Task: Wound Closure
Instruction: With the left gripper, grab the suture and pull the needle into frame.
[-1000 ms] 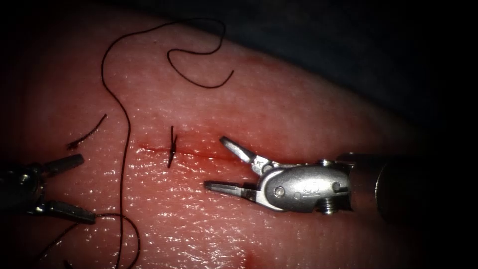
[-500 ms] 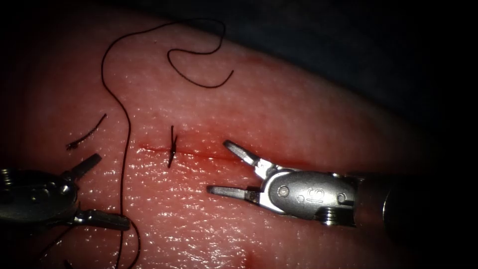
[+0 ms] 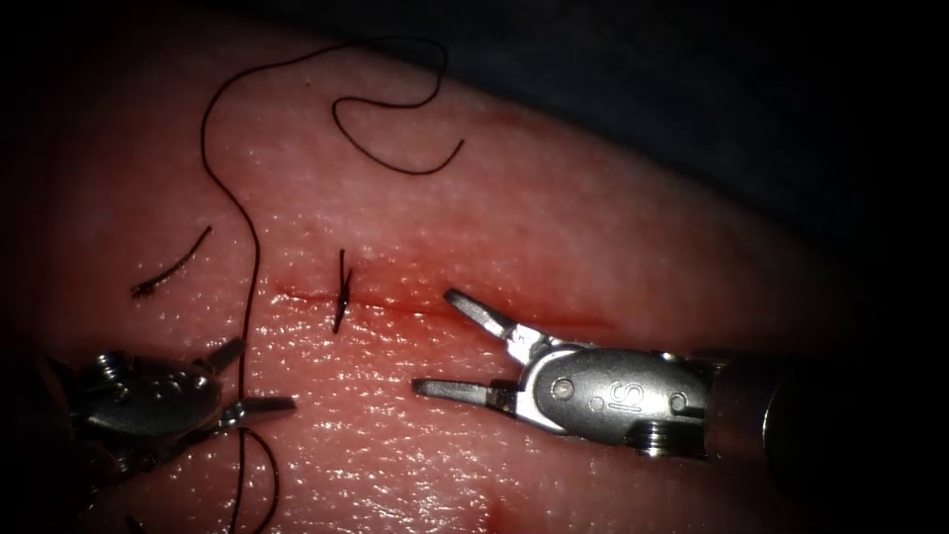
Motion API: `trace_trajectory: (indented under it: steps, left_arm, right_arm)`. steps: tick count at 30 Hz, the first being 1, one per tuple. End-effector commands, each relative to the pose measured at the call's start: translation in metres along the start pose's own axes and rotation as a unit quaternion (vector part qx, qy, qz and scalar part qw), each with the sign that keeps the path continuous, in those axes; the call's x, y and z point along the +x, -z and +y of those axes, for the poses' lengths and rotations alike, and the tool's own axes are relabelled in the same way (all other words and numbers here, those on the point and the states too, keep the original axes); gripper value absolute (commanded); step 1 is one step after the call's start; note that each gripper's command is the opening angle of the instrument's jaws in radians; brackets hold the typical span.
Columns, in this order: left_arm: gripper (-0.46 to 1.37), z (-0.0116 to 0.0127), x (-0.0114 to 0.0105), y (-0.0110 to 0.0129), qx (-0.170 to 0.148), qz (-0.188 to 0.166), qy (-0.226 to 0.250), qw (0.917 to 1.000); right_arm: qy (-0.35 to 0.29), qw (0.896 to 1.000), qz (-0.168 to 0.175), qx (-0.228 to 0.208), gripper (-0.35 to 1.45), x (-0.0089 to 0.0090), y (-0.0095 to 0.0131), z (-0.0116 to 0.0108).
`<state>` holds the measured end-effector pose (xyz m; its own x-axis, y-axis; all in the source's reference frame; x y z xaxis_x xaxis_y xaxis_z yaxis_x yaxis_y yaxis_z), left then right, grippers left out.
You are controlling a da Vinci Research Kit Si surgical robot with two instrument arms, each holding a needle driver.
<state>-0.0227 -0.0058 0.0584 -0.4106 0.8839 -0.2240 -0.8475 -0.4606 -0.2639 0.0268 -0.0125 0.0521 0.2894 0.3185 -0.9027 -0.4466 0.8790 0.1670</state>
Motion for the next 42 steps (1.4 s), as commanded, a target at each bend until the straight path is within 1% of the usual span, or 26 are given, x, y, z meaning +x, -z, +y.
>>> trace_trajectory:
  steps: [1, 2, 4, 5, 8, 9, 11, 12, 13, 14, 15, 16, 17, 18, 19, 21, 22, 23, 25, 26, 29, 30, 31, 33, 38, 42]
  left_arm:
    - [0.51, -0.0001, -0.0002, -0.0001, -0.001, 0.002, -0.003, 1.0000]
    - [0.60, -0.0003, -0.0003, -0.0003, 0.000, 0.003, -0.004, 1.0000]
    - [0.69, -0.0005, -0.0005, -0.0006, 0.001, 0.004, -0.006, 1.0000]
    - [0.78, -0.0006, -0.0006, -0.0008, -0.001, 0.004, -0.004, 1.0000]
    - [0.74, -0.0008, -0.0009, -0.0012, -0.010, 0.001, -0.006, 0.9999]
    - [0.69, -0.0008, -0.0010, -0.0014, -0.012, -0.001, -0.010, 0.9999]
    - [0.70, -0.0008, -0.0012, -0.0016, -0.020, -0.004, -0.006, 0.9998]
    - [0.67, -0.0008, -0.0013, -0.0018, -0.021, -0.006, -0.004, 0.9998]
    - [0.57, -0.0008, -0.0014, -0.0019, -0.021, -0.008, -0.002, 0.9997]
    - [0.39, -0.0009, -0.0016, -0.0020, -0.020, -0.010, 0.002, 0.9998]
    - [0.28, -0.0009, -0.0016, -0.0021, -0.019, -0.011, 0.004, 0.9998]
    - [0.10, -0.0009, -0.0017, -0.0022, -0.017, -0.014, 0.006, 0.9997]
    - [-0.26, -0.0010, -0.0018, -0.0023, -0.015, -0.021, 0.010, 0.9996]
    - [-0.35, -0.0011, -0.0018, -0.0024, -0.015, -0.027, 0.015, 0.9994]
    - [-0.35, -0.0012, -0.0019, -0.0025, -0.028, -0.038, 0.022, 0.9986]
    - [-0.35, -0.0014, -0.0017, -0.0026, -0.046, -0.042, 0.017, 0.9979]
    - [-0.35, -0.0015, -0.0015, -0.0025, -0.059, -0.037, -0.008, 0.9975]
    - [-0.35, -0.0016, -0.0013, -0.0024, -0.064, -0.029, -0.011, 0.9974]
    - [-0.35, -0.0020, -0.0001, -0.0018, -0.082, -0.003, -0.008, 0.9966]
    - [-0.35, -0.0021, 0.0006, -0.0014, -0.078, 0.009, -0.008, 0.9969]
    - [-0.35, -0.0023, 0.0024, -0.0006, -0.075, 0.019, -0.006, 0.9970]
    - [-0.35, -0.0022, 0.0036, 0.0000, -0.082, 0.031, 0.000, 0.9961]
    - [-0.35, -0.0022, 0.0039, 0.0001, -0.084, 0.035, -0.001, 0.9958]
    - [-0.35, -0.0017, 0.0061, 0.0010, -0.096, 0.055, -0.001, 0.9939]
    - [-0.35, -0.0006, 0.0095, 0.0017, -0.102, 0.061, -0.022, 0.9927]
    - [-0.35, 0.0003, 0.0134, 0.0016, -0.108, 0.076, -0.031, 0.9908]
  right_arm:
    - [0.000, 1.000, 0.000, 0.000, 0.81, 0.0000, 0.0000, 0.0000]
    - [0.000, 1.000, 0.000, 0.000, 0.81, 0.0000, 0.0000, 0.0000]
    - [0.000, 1.000, 0.000, -0.001, 0.81, 0.0000, 0.0000, -0.0001]
    - [0.001, 1.000, 0.000, -0.001, 0.81, 0.0000, 0.0000, -0.0001]
    - [0.001, 1.000, 0.001, 0.000, 0.79, -0.0001, 0.0001, -0.0003]
    - [0.001, 1.000, 0.001, 0.000, 0.79, -0.0001, 0.0001, -0.0003]
    - [0.001, 1.000, 0.001, 0.000, 0.78, -0.0001, 0.0001, -0.0003]
    - [0.001, 1.000, 0.002, 0.001, 0.78, -0.0001, 0.0001, -0.0003]
    - [0.001, 1.000, 0.002, 0.001, 0.78, -0.0001, 0.0001, -0.0003]
    - [0.001, 1.000, 0.002, 0.001, 0.78, -0.0001, 0.0001, -0.0003]
    - [0.001, 1.000, 0.002, 0.001, 0.78, -0.0001, 0.0001, -0.0004]
    - [0.001, 1.000, 0.002, 0.001, 0.78, -0.0001, 0.0001, -0.0004]
    - [0.001, 1.000, 0.002, 0.001, 0.77, -0.0001, 0.0002, -0.0004]
    - [0.001, 1.000, 0.002, 0.001, 0.77, -0.0001, 0.0002, -0.0004]
    - [0.001, 1.000, 0.002, 0.001, 0.76, 0.0000, 0.0002, -0.0004]
    - [0.001, 1.000, 0.002, 0.001, 0.76, 0.0000, 0.0002, -0.0005]
    - [0.001, 1.000, 0.002, 0.001, 0.76, 0.0000, 0.0003, -0.0005]
    - [0.001, 1.000, 0.002, 0.001, 0.76, 0.0000, 0.0003, -0.0005]
    - [0.001, 1.000, 0.002, 0.001, 0.75, 0.0000, 0.0003, -0.0005]
    - [0.001, 1.000, 0.002, 0.001, 0.74, 0.0000, 0.0003, -0.0005]
    - [0.001, 1.000, 0.002, 0.002, 0.74, -0.0001, 0.0004, -0.0005]
    - [0.002, 1.000, 0.002, 0.002, 0.74, -0.0001, 0.0005, -0.0004]
    - [0.002, 1.000, 0.002, 0.002, 0.74, -0.0001, 0.0005, -0.0004]
    - [0.002, 1.000, 0.003, 0.002, 0.73, -0.0002, 0.0006, -0.0005]
    - [0.003, 1.000, 0.004, 0.002, 0.72, -0.0004, 0.0007, -0.0006]
    - [0.004, 1.000, 0.004, 0.002, 0.71, -0.0005, 0.0009, -0.0006]
